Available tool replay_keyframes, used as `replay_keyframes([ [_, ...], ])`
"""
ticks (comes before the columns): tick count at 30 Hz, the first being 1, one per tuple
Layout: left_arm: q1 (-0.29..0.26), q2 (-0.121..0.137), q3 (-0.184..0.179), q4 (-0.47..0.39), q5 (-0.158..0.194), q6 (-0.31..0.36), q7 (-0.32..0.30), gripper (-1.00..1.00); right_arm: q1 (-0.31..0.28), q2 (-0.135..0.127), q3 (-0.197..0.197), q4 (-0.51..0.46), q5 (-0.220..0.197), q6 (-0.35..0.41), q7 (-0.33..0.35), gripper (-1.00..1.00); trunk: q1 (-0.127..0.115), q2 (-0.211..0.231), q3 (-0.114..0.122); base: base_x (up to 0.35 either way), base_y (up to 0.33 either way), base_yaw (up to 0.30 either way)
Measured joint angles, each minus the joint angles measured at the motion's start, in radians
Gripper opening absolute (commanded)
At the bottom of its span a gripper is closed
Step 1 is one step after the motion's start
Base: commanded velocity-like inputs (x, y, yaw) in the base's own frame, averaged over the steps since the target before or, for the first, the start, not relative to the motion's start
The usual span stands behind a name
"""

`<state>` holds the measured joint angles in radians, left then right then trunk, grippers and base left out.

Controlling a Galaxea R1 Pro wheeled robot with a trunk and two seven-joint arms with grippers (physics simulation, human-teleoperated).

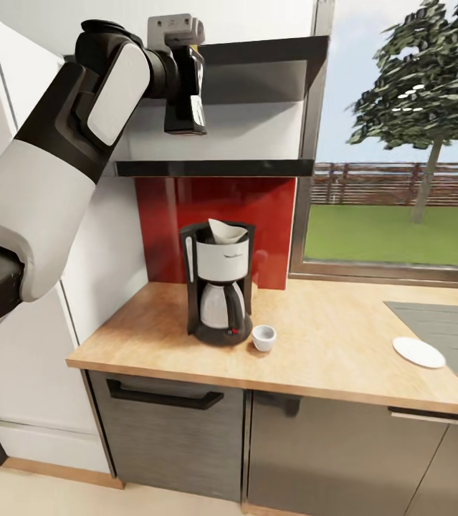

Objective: Set up a coffee station on the kitchen countertop: keep the coffee maker on the countertop, move the bottle of coffee from the kitchen shelf to the counter next to the coffee maker, place a paper coffee filter on top of the coffee maker, put the saucer next to the coffee maker with the coffee cup on the saucer, and place the electric kettle next to the coffee maker.

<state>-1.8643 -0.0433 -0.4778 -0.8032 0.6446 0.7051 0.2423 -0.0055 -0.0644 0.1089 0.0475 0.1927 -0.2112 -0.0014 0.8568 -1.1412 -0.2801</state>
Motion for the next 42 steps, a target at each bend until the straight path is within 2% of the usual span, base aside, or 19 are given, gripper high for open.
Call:
replay_keyframes([
  [10,0.0,0.0,0.0,0.0,0.0,0.0,0.0,-1.0,0.0,0.0,0.0,0.0,0.0,0.0,0.0,1.0,0.0,0.0,0.0,-0.249,0.0,0.0],
  [16,0.0,0.001,-0.001,-0.001,0.0,0.001,0.0,-1.0,0.0,0.0,0.0,0.0,0.0,0.0,0.0,1.0,0.0,0.0,0.0,-0.034,0.0,0.0],
  [21,0.008,0.007,-0.003,-0.038,0.002,0.001,0.0,-1.0,0.0,0.0,0.0,0.0,0.0,0.0,0.0,1.0,-0.001,0.0,0.0,-0.005,0.0,0.0],
  [22,0.022,0.013,-0.003,-0.069,0.002,0.001,0.0,-1.0,0.0,0.0,0.0,-0.001,0.0,0.0,0.0,1.0,-0.001,0.0,0.0,0.0,0.0,0.0],
  [23,0.082,0.049,-0.002,-0.191,0.0,0.003,-0.001,-1.0,0.0,0.0,0.0,-0.001,0.0,0.0,0.0,1.0,0.0,0.0,0.0,0.0,0.0,0.0],
  [29,0.179,0.128,-0.003,-0.369,0.001,0.028,-0.001,-1.0,0.0,0.0,0.002,-0.002,0.0,-0.001,0.0,1.0,-0.001,0.0,0.0,0.0,0.0,0.0],
  [30,0.218,0.147,-0.003,-0.428,0.001,0.03,-0.001,-1.0,0.0,0.0,0.001,-0.002,0.0,-0.001,0.0,1.0,0.0,0.0,0.0,0.0,0.0,0.0],
  [36,0.328,0.172,-0.002,-0.566,0.005,0.033,-0.001,-1.0,0.0,0.0,0.001,-0.001,0.001,-0.001,0.0,1.0,0.0,0.0,0.0,0.0,0.0,0.0],
  [37,0.363,0.179,-0.002,-0.597,0.005,0.034,-0.001,-1.0,0.0,0.0,0.001,-0.001,0.001,-0.001,0.0,1.0,0.0,0.0,0.0,0.0,0.0,0.0],
  [42,0.438,0.206,-0.002,-0.658,0.002,0.035,-0.001,-1.0,0.0,0.0,0.001,-0.002,0.001,-0.001,0.0,1.0,-0.001,0.0,0.0,0.0,0.0,0.0],
])
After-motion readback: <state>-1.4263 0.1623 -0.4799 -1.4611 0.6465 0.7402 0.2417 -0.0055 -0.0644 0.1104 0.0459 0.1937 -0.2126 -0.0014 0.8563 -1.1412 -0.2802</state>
